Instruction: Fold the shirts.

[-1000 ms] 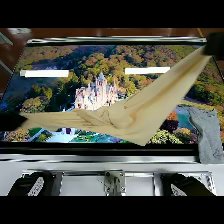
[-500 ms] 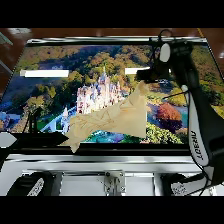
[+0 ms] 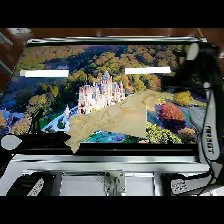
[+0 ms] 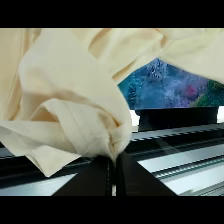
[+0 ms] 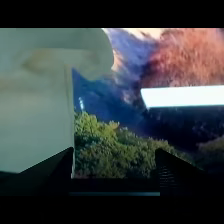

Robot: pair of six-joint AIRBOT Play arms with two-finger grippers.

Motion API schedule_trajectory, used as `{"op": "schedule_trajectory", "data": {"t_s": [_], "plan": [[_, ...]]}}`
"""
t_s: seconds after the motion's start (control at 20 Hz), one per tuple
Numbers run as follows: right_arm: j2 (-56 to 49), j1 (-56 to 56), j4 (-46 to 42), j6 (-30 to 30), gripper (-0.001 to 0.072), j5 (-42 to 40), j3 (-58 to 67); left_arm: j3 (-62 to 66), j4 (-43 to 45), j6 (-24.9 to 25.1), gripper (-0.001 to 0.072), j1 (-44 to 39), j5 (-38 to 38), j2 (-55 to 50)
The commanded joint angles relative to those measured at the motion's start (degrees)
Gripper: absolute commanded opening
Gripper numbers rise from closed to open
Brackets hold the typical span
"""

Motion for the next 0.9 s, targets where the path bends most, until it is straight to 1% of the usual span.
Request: {"op": "schedule_trajectory", "data": {"t_s": [0.0,0.05,0.15,0.3,0.4,0.5,0.7,0.85], "plan": [[6.8,-10.3,16.9,-2.8,0.0641,2.8,-17.4,-0.1,-0.1,0.0,0.0037,-0.1,0.4,0.0],[9.5,-11.2,20.0,-4.6,0.0642,-1.2,-25.6,-0.1,-0.1,0.0,0.0038,-0.1,0.4,0.0],[14.2,-11.5,21.6,-4.9,0.0642,-10.4,-40.7,-0.1,-0.1,0.0,0.0038,-0.1,0.4,0.0],[15.6,-9.6,25.1,-4.9,0.0641,-20.9,-53.5,-0.1,-0.1,0.0,0.0037,-0.1,0.4,0.0],[15.6,-8.2,28.2,-3.7,0.0641,-28.1,-57.5,-0.1,-0.1,0.0,0.0037,-0.1,0.4,0.0],[15.2,-6.1,32.2,-3.6,0.0642,-33.0,-59.7,-0.1,-0.1,0.0,0.0038,-0.1,0.4,0.0],[11.9,0.0,34.5,-3.2,0.0641,-37.1,-59.8,-0.1,-0.1,0.0,0.0038,-0.1,0.4,0.0],[9.9,2.6,40.3,-3.6,0.0638,-39.8,-59.8,-0.1,-0.1,0.0,0.0038,-0.1,0.5,0.0]]}}
